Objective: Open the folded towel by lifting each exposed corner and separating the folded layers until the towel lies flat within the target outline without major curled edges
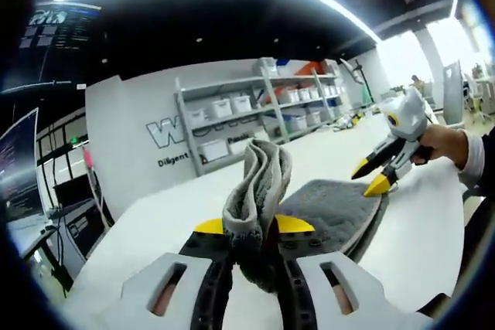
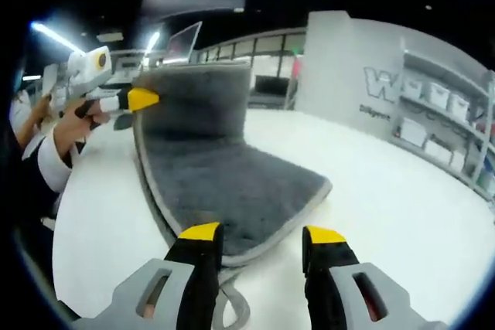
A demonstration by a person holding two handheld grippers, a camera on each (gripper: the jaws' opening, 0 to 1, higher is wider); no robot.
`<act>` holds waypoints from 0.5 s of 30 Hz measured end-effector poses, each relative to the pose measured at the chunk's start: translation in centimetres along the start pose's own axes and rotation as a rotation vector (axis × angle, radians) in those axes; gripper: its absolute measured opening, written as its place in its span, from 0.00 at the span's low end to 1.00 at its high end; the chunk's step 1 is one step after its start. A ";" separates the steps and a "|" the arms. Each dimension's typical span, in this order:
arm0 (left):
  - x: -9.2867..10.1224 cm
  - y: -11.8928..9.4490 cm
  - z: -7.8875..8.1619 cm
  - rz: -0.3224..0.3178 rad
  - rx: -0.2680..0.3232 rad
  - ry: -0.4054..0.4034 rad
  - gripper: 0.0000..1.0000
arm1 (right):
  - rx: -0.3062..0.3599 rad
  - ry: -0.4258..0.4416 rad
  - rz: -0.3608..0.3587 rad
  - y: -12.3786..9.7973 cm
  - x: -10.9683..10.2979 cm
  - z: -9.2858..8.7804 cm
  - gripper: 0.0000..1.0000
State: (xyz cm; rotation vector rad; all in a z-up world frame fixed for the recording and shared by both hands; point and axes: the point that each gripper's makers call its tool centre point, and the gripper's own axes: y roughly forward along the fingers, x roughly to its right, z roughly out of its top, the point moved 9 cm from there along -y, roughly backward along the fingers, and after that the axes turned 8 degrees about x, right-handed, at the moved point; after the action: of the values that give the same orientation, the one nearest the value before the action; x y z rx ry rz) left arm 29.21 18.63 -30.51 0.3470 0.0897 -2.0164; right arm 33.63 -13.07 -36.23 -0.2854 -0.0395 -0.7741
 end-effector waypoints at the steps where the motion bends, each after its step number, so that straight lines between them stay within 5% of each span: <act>1: -0.1 0.0 -0.1 0.000 -0.004 -0.002 0.17 | 0.000 0.002 0.001 0.0 0.0 0.0 0.39; 15: -0.8 -0.3 -1.2 -0.016 -0.088 -0.012 0.21 | 0.009 0.004 -0.011 -0.1 0.5 -0.1 0.47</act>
State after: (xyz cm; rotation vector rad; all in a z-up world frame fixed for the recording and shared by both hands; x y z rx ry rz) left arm 29.48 19.70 -31.48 0.2791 0.1732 -2.0230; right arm 33.93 -13.47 -36.26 -0.2753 -0.0404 -0.7853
